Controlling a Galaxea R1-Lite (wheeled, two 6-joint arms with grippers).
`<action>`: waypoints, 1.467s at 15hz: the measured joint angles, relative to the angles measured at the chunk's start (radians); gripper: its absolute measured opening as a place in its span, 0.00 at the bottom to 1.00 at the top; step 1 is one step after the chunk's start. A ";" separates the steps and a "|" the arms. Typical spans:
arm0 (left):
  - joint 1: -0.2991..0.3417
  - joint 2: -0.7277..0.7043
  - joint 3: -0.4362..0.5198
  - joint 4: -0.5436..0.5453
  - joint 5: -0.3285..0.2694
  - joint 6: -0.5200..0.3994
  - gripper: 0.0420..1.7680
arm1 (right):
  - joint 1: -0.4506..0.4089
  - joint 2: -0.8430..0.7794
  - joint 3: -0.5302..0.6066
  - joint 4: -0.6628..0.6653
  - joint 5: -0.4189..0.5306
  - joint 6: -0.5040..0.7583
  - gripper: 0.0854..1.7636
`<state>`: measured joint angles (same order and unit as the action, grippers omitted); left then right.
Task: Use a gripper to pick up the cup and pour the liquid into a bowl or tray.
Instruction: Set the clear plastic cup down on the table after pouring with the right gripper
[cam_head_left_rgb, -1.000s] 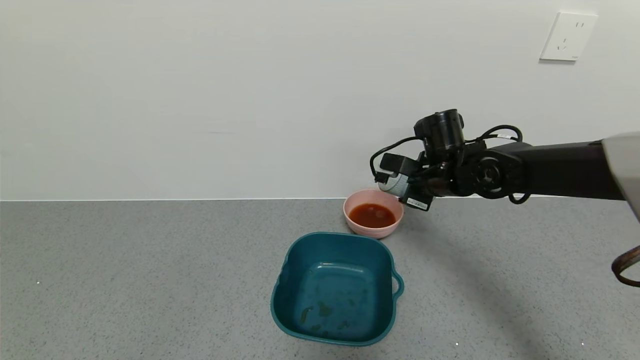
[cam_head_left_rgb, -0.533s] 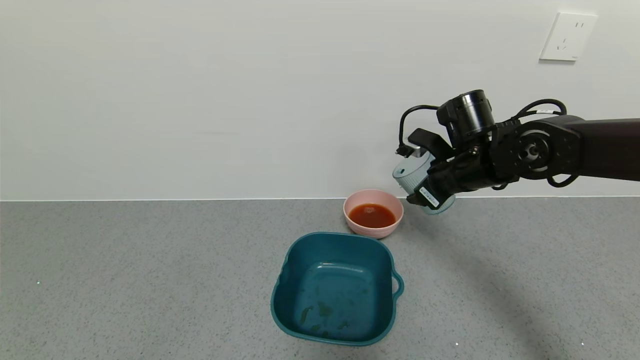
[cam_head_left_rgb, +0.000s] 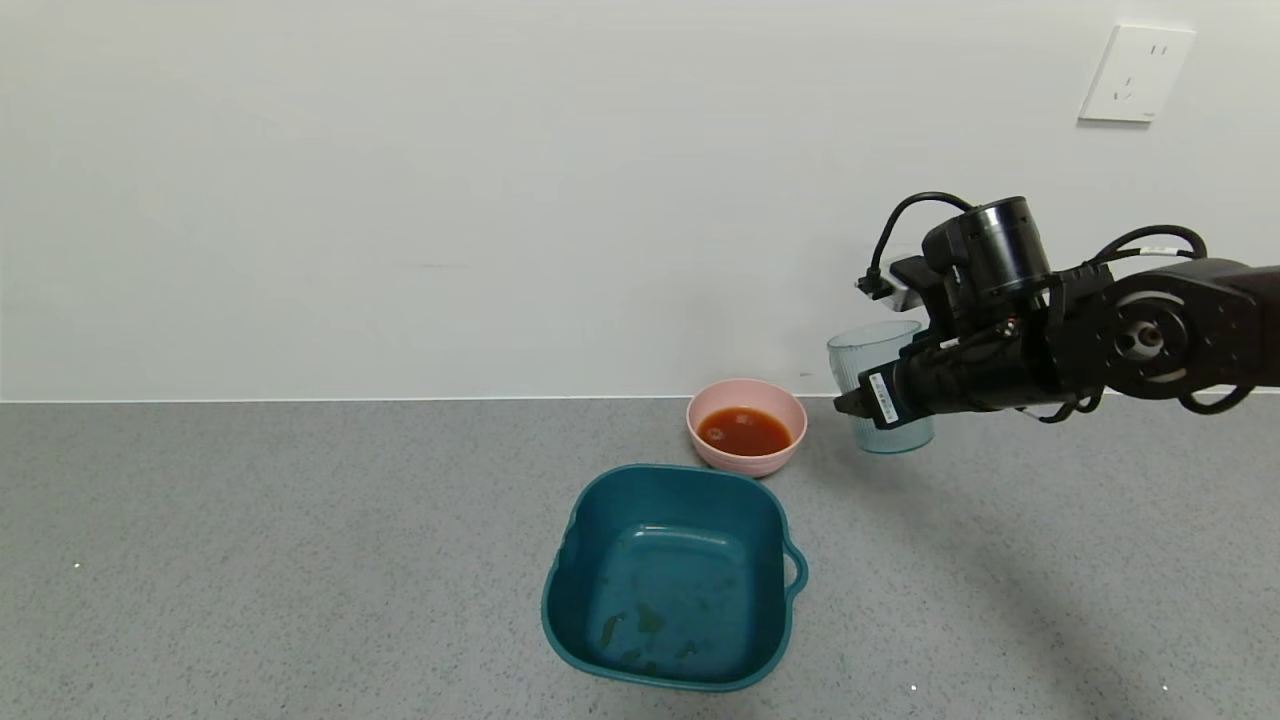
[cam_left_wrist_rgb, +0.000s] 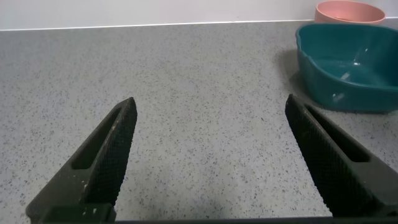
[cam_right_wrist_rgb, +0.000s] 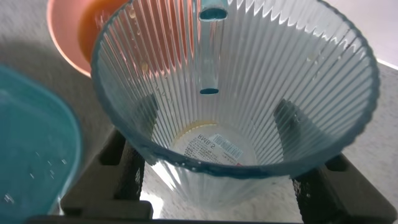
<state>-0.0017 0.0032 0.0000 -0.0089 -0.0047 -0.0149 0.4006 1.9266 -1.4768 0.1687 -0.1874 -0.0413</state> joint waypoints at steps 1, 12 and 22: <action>0.000 0.000 0.000 0.000 0.000 0.000 0.97 | 0.000 -0.014 0.062 -0.103 0.000 0.022 0.75; 0.000 0.000 0.000 0.000 0.000 0.000 0.97 | -0.066 -0.076 0.650 -0.950 -0.059 0.097 0.75; 0.000 0.000 0.000 0.000 0.000 0.000 0.97 | -0.111 0.209 0.781 -1.529 -0.149 0.036 0.75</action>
<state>-0.0017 0.0032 0.0000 -0.0089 -0.0047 -0.0149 0.2896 2.1360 -0.6955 -1.3604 -0.3362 -0.0051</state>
